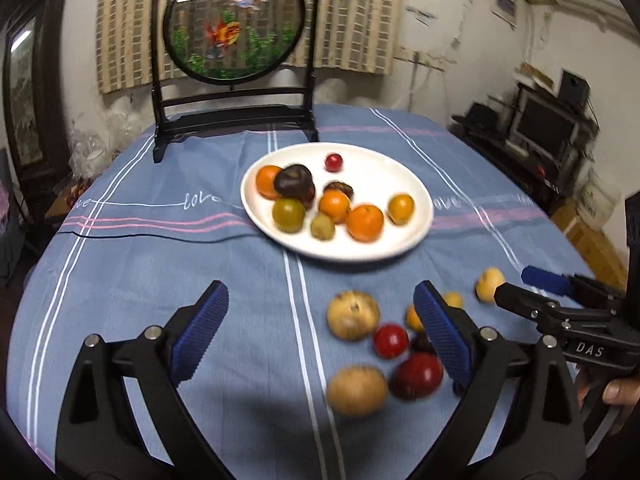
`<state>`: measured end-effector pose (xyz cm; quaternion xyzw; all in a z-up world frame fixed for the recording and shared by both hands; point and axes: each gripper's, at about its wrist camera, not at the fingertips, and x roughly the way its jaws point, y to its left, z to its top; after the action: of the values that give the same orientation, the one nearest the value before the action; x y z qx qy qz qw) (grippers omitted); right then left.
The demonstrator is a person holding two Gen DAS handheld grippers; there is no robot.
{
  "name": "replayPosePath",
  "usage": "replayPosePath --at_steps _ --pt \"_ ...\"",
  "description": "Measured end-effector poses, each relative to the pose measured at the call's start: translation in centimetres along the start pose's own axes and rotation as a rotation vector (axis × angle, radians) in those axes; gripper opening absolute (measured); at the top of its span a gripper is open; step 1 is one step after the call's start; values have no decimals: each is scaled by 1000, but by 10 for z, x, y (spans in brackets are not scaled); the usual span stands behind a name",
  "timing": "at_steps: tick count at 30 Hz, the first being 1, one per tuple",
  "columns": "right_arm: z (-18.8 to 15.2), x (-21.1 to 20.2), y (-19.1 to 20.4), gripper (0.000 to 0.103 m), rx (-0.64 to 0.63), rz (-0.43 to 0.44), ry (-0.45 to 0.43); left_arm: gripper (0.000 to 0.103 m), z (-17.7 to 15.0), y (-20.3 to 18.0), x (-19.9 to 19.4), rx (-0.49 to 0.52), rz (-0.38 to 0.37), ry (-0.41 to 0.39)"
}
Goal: Organize fruits
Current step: 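Withdraw both tools from the plate toward the fruit cluster, then grasp a tan round fruit with the left tool while the right tool grasps another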
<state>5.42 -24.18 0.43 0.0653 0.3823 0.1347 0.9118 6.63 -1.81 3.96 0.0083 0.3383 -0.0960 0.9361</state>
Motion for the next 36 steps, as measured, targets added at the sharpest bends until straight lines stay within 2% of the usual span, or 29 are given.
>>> replayPosePath --at_steps 4,8,13,23,32,36 --pt "-19 -9 0 72 9 11 6 96 -18 -16 -15 67 -1 -11" --pt "-28 -13 -2 72 29 27 18 96 -31 -21 -18 66 -10 11" --pt "-38 -14 -5 72 28 31 31 96 -43 -17 -17 47 17 42" --pt "-48 -11 -25 72 118 45 50 96 -56 -15 11 64 31 147" --pt "-48 -17 -29 72 128 63 22 96 -60 -11 34 66 63 216" --pt "-48 -16 -32 72 137 68 24 94 -60 -10 45 60 36 247"
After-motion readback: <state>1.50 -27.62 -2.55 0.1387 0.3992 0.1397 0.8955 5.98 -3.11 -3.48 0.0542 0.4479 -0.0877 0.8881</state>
